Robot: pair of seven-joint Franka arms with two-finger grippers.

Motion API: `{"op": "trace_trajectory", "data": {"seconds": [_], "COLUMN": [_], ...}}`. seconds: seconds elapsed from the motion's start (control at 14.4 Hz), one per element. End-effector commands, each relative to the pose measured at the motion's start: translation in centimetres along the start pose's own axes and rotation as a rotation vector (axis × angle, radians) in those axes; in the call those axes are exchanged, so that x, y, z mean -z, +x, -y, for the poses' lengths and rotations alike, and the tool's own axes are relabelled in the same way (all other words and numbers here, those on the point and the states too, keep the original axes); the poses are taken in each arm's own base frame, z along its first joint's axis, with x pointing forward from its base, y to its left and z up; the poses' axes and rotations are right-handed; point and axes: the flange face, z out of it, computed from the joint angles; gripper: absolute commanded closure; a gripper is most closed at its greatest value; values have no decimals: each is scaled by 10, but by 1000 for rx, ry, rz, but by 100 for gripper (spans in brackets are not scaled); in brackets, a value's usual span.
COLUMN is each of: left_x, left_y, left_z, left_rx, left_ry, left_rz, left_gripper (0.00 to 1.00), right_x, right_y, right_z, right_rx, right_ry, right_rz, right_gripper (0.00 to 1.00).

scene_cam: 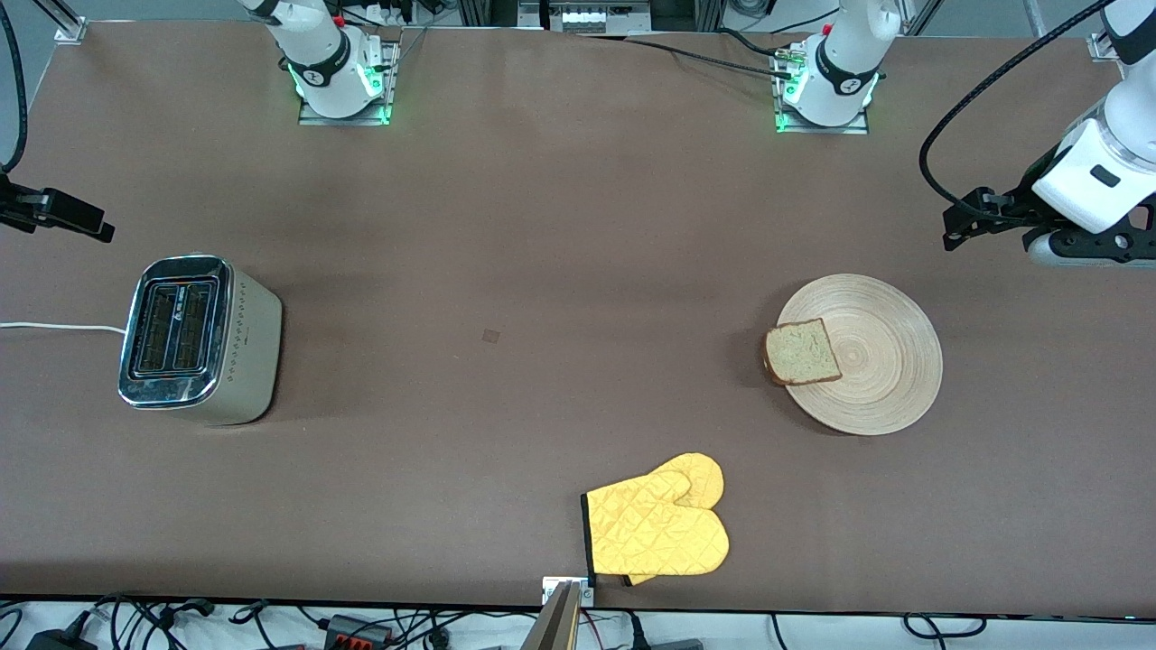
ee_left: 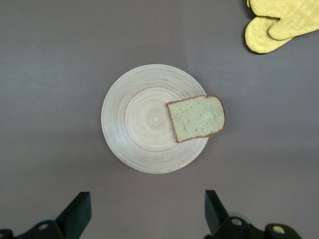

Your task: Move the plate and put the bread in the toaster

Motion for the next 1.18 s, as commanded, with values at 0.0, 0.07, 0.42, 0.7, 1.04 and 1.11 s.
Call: {"op": "trace_trajectory", "data": {"seconds": [0.0, 0.07, 0.42, 0.7, 1.04, 1.11], "left_x": [6, 6, 3, -7, -18, -20], "left_y": [-1, -1, 1, 5, -1, -2], "left_z": [1, 1, 1, 3, 7, 7], "left_rx": [9, 9, 7, 13, 23, 14], "left_ry": [5, 5, 5, 5, 8, 0], "left_rz": [3, 3, 7, 27, 116, 129], "left_gripper": [0, 0, 0, 0, 0, 0], "right_x": [5, 4, 4, 4, 4, 4], "right_y": [-1, -1, -1, -1, -1, -1], "right_z": [1, 1, 0, 0, 0, 0], "right_rx": [-6, -6, -5, -5, -5, -5], "right_ry": [15, 15, 15, 15, 15, 15], "right_rz": [3, 4, 5, 3, 3, 4], "right_gripper": [0, 0, 0, 0, 0, 0]}}
